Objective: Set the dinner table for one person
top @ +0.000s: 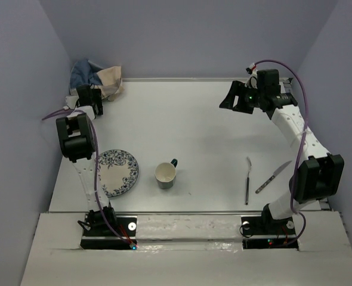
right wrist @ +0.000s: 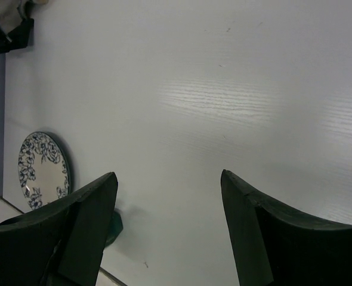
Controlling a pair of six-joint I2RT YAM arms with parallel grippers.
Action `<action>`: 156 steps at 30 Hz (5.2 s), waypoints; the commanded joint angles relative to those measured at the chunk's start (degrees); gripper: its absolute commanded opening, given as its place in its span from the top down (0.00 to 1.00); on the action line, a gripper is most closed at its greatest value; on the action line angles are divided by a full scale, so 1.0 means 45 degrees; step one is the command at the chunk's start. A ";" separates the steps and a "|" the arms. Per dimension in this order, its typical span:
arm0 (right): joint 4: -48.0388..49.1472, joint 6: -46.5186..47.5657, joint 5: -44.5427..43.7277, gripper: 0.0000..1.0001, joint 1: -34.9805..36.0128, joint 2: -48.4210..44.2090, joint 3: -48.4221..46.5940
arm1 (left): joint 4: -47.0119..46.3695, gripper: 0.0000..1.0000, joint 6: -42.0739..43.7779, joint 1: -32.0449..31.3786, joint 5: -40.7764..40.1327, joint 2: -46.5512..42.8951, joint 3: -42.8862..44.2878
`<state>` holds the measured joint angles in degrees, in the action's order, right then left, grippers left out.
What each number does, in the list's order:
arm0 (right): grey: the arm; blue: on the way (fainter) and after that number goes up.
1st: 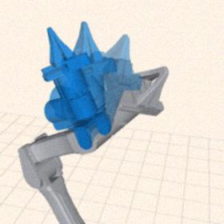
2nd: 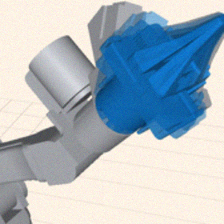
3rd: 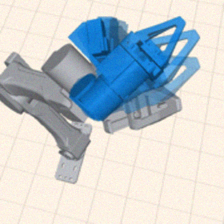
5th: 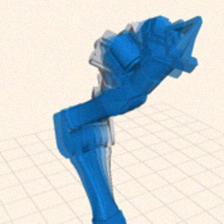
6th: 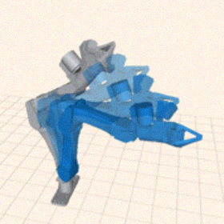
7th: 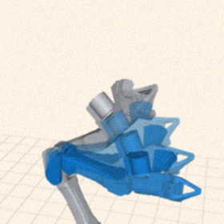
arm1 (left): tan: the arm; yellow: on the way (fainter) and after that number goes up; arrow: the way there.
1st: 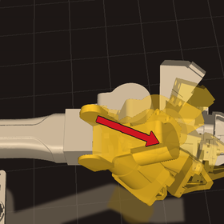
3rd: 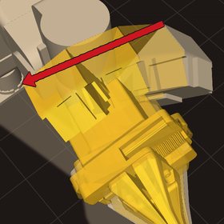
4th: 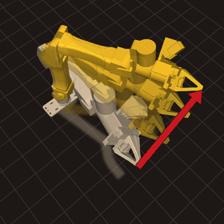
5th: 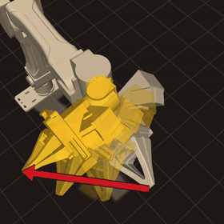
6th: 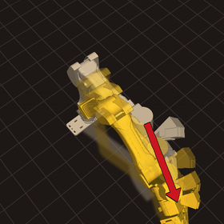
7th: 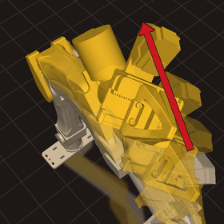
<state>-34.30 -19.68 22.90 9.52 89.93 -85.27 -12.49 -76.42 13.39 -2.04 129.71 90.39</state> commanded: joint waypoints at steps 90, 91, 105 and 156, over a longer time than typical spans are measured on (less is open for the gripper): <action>0.2486 -0.1035 0.3482 0.17 0.5424 0.4935 -0.0326 | -0.0584 1.00 0.4639 -0.4753 0.2661 -0.4136 0.1418; 0.2486 -0.1094 0.3680 0.18 0.5424 0.5053 -0.0463 | -0.0603 1.00 0.4639 -0.4752 0.2642 -0.4156 0.1359; 0.1022 -0.0841 0.3350 0.31 0.5424 0.6871 -0.2631 | -0.1208 1.00 0.4541 -0.4557 0.2876 -0.4606 0.0441; 0.0337 0.0372 -0.3977 1.00 0.4468 -0.0588 0.2796 | 0.8160 0.52 1.4034 -0.8170 -0.1963 -0.0461 0.7500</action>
<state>-36.27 -10.17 -0.58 33.54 89.43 -75.44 6.70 -22.61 -22.98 -0.21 113.47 109.27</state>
